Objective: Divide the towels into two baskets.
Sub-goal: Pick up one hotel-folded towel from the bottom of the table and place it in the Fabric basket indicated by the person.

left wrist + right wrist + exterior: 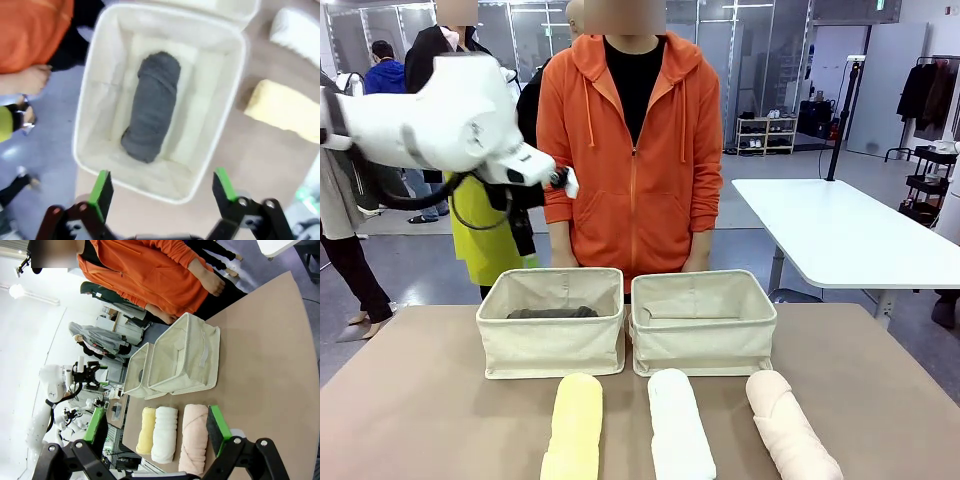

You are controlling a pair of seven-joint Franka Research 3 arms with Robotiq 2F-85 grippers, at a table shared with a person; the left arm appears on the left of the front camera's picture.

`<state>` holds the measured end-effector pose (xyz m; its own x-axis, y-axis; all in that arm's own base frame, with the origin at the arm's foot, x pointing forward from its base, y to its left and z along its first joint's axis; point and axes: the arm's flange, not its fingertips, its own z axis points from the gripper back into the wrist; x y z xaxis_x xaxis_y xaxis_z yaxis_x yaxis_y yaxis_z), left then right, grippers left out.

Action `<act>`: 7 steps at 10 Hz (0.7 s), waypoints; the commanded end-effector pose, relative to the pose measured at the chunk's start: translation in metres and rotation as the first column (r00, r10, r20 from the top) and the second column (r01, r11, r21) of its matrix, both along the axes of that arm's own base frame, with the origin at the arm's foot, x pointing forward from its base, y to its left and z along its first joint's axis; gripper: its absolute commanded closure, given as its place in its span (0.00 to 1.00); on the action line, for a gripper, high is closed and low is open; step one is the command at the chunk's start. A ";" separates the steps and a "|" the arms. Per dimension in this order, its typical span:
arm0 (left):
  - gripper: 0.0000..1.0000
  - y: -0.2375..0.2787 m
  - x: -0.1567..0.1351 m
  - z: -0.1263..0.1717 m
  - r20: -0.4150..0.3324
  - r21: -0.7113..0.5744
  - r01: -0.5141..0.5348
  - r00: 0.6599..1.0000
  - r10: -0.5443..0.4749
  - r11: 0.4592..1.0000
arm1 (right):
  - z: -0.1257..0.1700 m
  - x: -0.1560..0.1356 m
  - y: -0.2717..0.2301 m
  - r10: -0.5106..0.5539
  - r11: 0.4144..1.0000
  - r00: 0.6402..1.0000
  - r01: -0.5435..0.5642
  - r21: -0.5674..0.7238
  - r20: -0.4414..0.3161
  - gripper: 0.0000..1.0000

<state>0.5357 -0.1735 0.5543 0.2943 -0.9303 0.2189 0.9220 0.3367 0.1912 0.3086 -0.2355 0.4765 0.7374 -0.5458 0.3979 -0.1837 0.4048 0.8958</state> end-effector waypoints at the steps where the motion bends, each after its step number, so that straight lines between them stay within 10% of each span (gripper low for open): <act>1: 0.00 0.033 -0.039 -0.001 -0.020 -0.144 -0.015 1.000 0.012 0.989 | 0.001 -0.001 0.000 -0.001 1.000 1.000 0.000 0.004 0.028 0.00; 7: 0.00 0.225 -0.177 -0.002 -0.317 -0.690 -0.311 0.942 0.113 0.654 | 0.001 -0.001 0.000 -0.001 1.000 1.000 0.000 0.004 0.028 0.00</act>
